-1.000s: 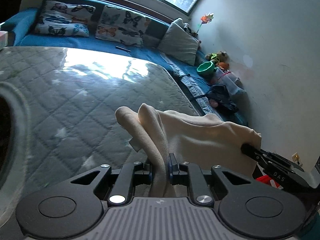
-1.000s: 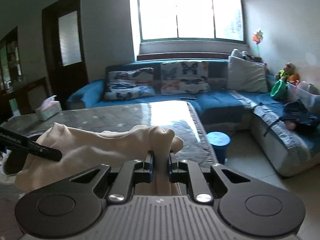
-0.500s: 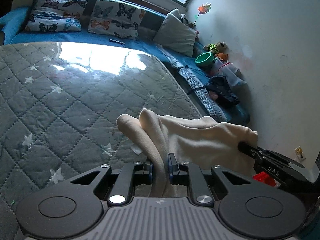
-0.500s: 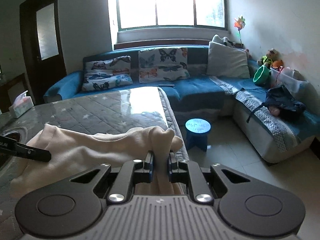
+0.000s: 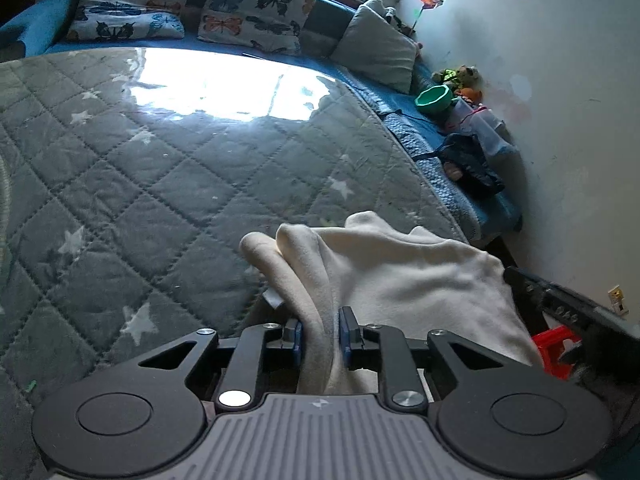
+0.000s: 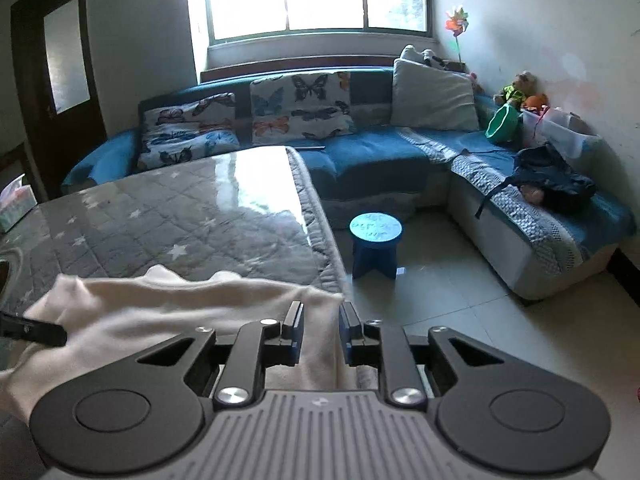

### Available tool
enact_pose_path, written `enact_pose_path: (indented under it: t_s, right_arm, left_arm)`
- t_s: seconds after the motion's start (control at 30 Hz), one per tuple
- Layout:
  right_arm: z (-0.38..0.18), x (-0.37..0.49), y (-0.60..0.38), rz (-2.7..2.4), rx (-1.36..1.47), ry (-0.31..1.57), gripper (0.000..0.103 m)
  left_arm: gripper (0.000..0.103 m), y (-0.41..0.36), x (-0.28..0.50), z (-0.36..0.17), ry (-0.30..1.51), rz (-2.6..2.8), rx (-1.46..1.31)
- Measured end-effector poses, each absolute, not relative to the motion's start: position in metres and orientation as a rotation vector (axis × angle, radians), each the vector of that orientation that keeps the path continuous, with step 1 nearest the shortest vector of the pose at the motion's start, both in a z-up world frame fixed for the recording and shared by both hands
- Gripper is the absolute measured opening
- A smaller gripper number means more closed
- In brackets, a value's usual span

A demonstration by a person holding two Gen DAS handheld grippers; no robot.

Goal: Fold clothes

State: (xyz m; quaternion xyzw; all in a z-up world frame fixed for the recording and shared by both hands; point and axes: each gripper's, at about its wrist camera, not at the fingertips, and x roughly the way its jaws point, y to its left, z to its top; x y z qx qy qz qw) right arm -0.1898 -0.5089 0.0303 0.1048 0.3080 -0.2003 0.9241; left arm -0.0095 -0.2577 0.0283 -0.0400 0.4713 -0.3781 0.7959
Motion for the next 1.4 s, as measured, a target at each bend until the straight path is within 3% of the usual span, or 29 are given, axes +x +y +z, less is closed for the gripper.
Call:
enact_pose_path:
  t_s: [0.27, 0.73, 0.87, 1.4]
  right_arm:
    - [0.029, -0.171, -0.498, -0.319, 0.212, 0.659, 0.019]
    - [0.011, -0.128, -0.483, -0.290, 0.151, 0.689, 0.039]
    - [0.019, -0.131, -0.475, -0.260, 0.124, 0.680, 0.040]
    - [0.009, -0.110, -0.468, -0.245, 0.108, 0.712, 0.048]
  left_arm:
    - [0.034, -0.250, -0.010, 0.036, 0.980, -0.789, -0.084]
    - [0.034, -0.257, -0.044, 0.059, 0.886, -0.919, -0.011]
    - [0.034, -0.262, -0.055, 0.066, 0.825, -0.938, 0.018]
    - [0.032, -0.285, -0.079, 0.027, 0.923, -1.114, 0.094]
